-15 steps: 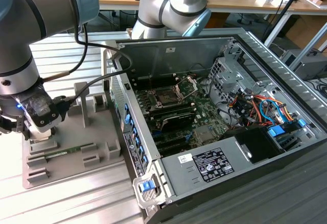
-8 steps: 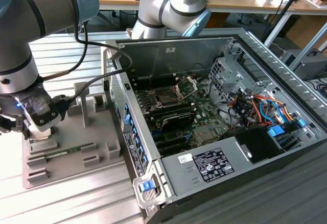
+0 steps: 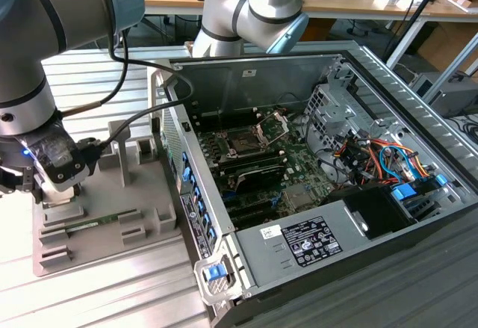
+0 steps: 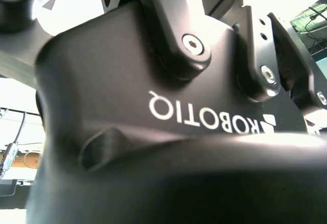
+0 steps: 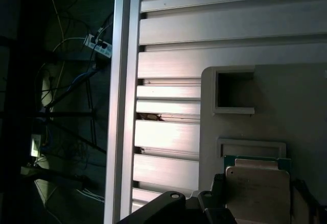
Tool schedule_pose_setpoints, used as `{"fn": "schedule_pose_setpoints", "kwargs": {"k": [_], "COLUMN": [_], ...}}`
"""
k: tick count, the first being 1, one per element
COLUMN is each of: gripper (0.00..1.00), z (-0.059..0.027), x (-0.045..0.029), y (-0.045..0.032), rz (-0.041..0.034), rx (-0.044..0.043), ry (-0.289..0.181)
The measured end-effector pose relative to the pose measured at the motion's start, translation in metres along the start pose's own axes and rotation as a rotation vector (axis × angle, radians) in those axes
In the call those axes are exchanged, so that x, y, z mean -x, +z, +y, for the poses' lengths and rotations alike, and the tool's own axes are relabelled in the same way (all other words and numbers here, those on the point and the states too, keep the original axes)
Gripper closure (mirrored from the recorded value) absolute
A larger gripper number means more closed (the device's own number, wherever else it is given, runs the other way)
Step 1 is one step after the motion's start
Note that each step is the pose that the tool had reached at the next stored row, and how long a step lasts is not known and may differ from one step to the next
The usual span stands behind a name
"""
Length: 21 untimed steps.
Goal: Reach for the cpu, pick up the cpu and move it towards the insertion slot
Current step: 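Pick up the cpu and move it towards the insertion slot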
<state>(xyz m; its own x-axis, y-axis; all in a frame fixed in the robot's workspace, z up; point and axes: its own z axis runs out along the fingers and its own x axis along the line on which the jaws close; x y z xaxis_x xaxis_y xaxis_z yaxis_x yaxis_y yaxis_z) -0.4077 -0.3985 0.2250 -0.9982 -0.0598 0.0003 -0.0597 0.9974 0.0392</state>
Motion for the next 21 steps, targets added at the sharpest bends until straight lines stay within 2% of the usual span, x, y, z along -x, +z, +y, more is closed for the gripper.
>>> {"fn": "schedule_pose_setpoints", "kwargs": {"k": [21], "gripper": [0.45], "z": [0.0002], "x": [0.0], "y": [-0.006], "rz": [-0.0001], "rx": [0.0036], "ry": [0.0]}}
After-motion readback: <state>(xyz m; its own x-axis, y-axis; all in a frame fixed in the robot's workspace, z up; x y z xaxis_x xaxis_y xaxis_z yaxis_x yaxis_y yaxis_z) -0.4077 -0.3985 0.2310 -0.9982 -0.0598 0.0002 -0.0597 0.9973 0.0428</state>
